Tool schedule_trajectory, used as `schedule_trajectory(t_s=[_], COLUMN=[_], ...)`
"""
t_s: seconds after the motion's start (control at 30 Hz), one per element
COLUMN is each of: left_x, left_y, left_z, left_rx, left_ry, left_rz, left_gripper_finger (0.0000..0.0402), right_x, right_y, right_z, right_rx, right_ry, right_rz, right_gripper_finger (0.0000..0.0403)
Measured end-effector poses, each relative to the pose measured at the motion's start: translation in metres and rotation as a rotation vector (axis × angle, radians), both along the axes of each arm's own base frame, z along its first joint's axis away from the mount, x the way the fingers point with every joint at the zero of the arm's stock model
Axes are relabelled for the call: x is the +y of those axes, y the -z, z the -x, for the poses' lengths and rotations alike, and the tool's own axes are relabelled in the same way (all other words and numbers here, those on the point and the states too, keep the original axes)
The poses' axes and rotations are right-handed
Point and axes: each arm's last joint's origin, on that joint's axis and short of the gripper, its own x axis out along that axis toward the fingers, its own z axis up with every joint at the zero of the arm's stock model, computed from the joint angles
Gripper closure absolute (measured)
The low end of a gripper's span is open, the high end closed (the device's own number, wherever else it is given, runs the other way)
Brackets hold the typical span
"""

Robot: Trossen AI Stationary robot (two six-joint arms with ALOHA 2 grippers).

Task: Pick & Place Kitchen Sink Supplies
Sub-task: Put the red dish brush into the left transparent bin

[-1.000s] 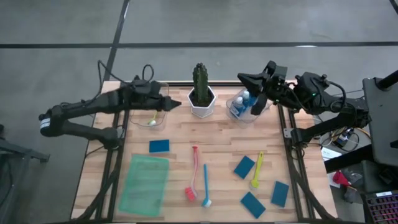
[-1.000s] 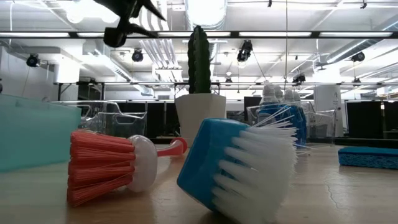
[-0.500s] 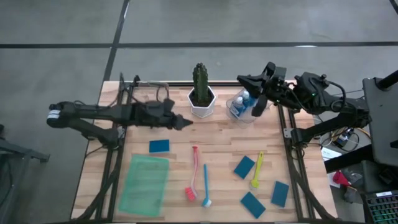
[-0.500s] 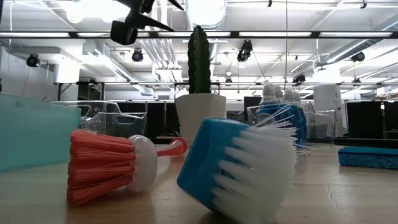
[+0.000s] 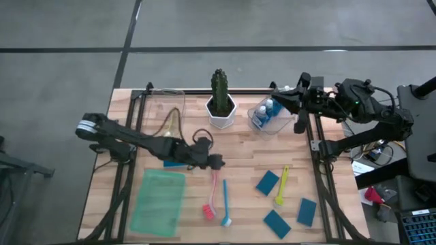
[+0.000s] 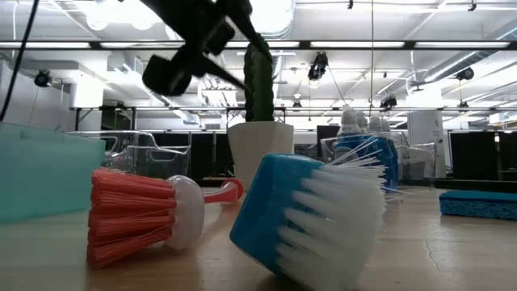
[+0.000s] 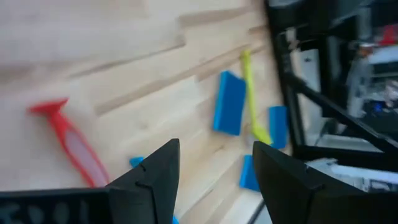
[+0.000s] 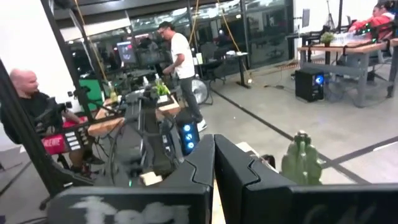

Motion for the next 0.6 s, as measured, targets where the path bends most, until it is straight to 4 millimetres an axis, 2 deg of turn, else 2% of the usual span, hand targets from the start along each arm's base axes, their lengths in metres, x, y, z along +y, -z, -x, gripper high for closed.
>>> schedule_trajectory(t_s=[0.23,0.5,0.6], left_x=[-0.009,-0.008,-0.007], left_y=[0.032,0.05,0.057], left_z=[-0.018,-0.016,-0.016], left_rx=[0.119,0.35,0.383], left_ry=[-0.012,-0.054,-0.062], left_rz=[0.082,0.064,0.058], left_gripper_finger=[0.0209,0.0209,0.0209], right_x=[0.0,0.0,0.001], right_y=[-0.005,-0.001,0.0], right_z=[0.012,0.015,0.016], right_rx=[-0.028,0.015,0.027], right_ry=[0.0,-0.013,-0.027], right_rz=[0.015,0.015,0.015], right_gripper_finger=[0.0394,0.0394,0.0394])
